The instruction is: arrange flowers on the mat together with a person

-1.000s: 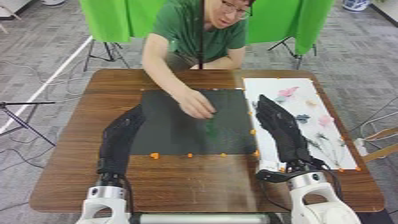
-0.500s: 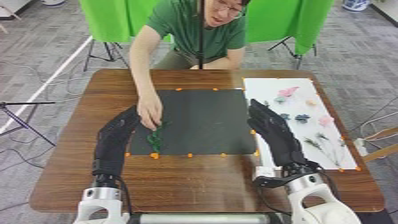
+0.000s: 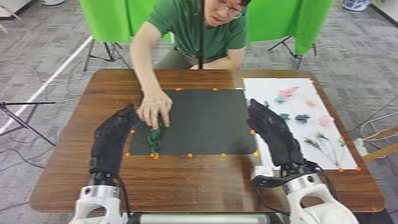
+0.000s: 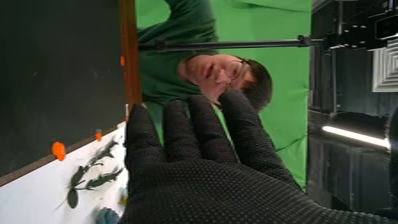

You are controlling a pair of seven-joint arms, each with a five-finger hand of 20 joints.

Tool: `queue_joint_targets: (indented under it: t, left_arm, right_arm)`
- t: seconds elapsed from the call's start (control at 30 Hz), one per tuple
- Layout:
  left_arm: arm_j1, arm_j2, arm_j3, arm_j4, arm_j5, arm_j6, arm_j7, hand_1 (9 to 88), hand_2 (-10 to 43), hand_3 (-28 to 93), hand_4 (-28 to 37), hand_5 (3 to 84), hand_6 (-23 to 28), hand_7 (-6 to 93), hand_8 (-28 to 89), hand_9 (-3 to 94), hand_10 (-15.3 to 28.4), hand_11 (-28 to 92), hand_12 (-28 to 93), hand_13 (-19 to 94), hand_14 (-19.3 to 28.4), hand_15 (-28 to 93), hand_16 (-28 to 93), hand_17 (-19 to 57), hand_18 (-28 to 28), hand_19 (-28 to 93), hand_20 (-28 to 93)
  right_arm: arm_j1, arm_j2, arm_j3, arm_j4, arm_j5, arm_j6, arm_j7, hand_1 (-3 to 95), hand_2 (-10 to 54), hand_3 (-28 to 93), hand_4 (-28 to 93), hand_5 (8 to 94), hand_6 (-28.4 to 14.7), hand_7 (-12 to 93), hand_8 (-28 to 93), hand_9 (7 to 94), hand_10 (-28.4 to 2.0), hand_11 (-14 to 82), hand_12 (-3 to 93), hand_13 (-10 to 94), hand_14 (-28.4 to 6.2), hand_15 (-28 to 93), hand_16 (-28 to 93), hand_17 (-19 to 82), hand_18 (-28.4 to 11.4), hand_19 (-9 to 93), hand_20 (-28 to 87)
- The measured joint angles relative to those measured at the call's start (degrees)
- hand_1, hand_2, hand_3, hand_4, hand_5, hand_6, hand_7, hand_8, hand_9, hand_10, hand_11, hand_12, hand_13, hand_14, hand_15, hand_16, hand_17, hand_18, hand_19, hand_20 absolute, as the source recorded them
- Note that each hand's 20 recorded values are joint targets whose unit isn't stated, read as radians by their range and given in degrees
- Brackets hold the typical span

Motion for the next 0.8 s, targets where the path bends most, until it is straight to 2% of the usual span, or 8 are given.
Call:
queue_joint_targets:
  t: [0.43,0.8]
  left_arm:
    - [-0.01,-0.75,-3.61,0.01,0.42,0.10,-0.19,29.5,-4.4,64,-17.6,46.4,3.2,13.5,-7,40.1,12.3,13,13,32,15.3,10,2,6.9,9.9,5,18]
    - [0.19,-1.04,-4.07,0.04,1.02,-0.41,-0.55,29.6,-4.4,64,-17.6,46.4,3.2,13.3,-6,40.4,12.3,14,13,32,15.5,10,2,6.7,9.9,5,18]
  right_arm:
    - [0.19,0.04,0.00,0.09,-0.16,1.26,-0.01,9.8,-9.5,71,-19,30.5,-6.6,5,-7,29.1,-15.3,0.8,8.2,20,-9.8,4,6,12,-8.4,0,19]
    - [0.38,0.20,-0.53,0.35,-0.32,2.30,-0.59,13.2,-9.5,73,-20,32.5,-4.8,8,-8,32.5,-15.1,2.3,10.2,22,-10.4,5,7,13,-7.1,0,20]
